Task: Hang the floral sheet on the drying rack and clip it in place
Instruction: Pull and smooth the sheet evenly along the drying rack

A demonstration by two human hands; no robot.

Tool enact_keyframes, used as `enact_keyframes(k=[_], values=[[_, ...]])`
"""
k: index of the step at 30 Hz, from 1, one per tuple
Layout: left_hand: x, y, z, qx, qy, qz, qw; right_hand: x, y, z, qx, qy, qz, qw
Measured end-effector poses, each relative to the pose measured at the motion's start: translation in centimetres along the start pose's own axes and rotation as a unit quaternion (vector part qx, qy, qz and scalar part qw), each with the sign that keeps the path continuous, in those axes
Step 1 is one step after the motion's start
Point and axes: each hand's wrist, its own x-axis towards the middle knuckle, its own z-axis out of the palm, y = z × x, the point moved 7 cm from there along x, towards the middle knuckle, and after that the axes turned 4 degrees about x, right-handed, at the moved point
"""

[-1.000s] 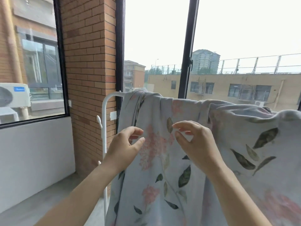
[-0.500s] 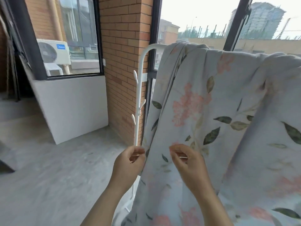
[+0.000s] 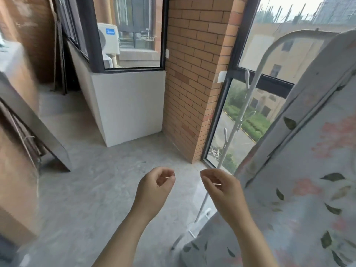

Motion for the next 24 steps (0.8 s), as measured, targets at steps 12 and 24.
enact_keyframes(k=[12, 24], values=[[12.4, -6.8, -5.6, 0.003, -0.021, -0.042, 0.999, 10.7, 1.3, 12.2, -0.025, -0.041, 0.026, 0.999], [31.6, -6.7, -5.6, 0.015, -0.060, -0.014, 0.998, 28.1, 3.3, 16.0, -0.035, -0.001, 0.029, 0.999]])
